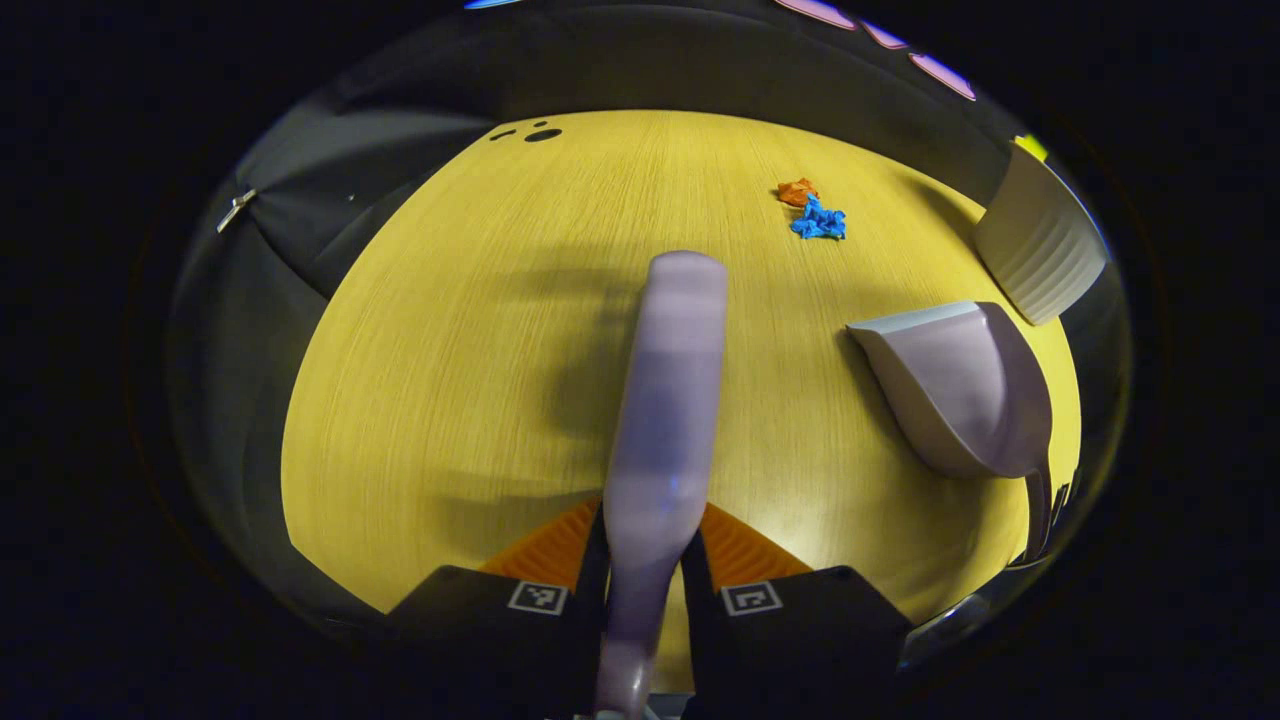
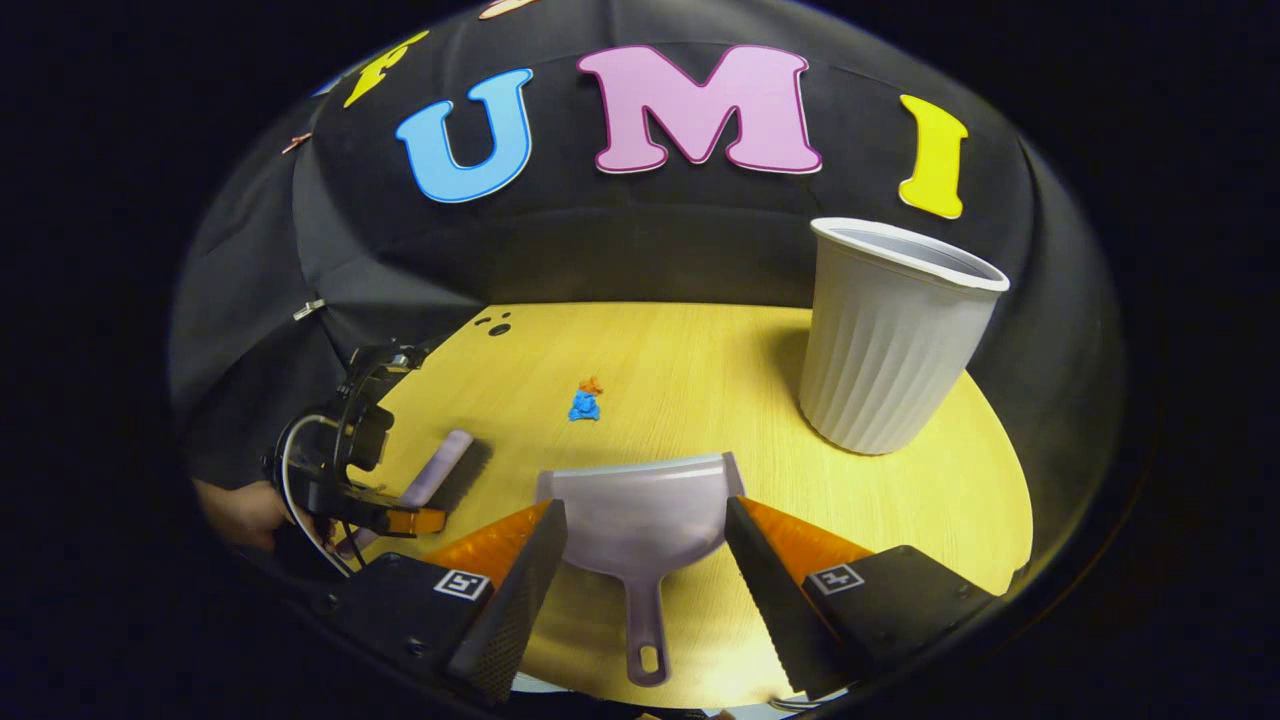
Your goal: Pick up the small broom and dustpan from the desktop, sweep the trash into the dustpan with the broom, and then empty the trash into the garbage bin.
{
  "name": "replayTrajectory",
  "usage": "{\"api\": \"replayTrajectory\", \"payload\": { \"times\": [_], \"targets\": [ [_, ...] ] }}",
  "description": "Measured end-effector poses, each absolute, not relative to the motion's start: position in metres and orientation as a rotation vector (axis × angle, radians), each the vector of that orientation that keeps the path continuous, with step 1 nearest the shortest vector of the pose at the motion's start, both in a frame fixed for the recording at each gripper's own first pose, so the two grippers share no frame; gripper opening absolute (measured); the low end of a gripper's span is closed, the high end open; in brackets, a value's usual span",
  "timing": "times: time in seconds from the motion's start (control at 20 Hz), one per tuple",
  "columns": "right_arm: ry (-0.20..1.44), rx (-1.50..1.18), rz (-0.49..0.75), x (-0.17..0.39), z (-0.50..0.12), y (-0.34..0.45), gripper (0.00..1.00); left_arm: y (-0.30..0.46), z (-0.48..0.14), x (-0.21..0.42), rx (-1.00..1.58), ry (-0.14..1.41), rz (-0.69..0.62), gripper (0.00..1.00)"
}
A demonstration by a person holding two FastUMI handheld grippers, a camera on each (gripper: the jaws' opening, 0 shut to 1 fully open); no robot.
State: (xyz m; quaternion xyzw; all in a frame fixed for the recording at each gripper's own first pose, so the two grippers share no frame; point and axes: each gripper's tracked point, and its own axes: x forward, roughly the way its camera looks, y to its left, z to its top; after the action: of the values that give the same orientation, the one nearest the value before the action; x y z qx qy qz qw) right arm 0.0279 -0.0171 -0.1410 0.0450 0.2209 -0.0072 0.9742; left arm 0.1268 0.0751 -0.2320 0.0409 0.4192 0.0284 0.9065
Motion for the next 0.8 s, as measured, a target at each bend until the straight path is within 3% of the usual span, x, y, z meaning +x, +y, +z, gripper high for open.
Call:
{"api": "replayTrajectory", "payload": {
  "times": [0.1,0.35,0.4,0.8],
  "targets": [
    [0.443,0.105,-0.037,0.023,-0.139,-0.024,0.99,0.077,-0.23,0.128,0.081,0.825,0.051,0.33],
    [0.466,0.107,-0.071,0.002,-0.139,-0.039,0.99,0.073,-0.229,0.117,-0.003,0.744,0.008,0.28],
    [0.476,0.105,-0.071,-0.002,-0.14,-0.04,0.99,0.073,-0.228,0.112,-0.032,0.734,0.005,0.22],
    [0.578,0.11,-0.033,-0.009,-0.167,-0.021,0.99,0.08,-0.183,0.042,-0.088,0.568,0.019,0.24]
  ]
}}
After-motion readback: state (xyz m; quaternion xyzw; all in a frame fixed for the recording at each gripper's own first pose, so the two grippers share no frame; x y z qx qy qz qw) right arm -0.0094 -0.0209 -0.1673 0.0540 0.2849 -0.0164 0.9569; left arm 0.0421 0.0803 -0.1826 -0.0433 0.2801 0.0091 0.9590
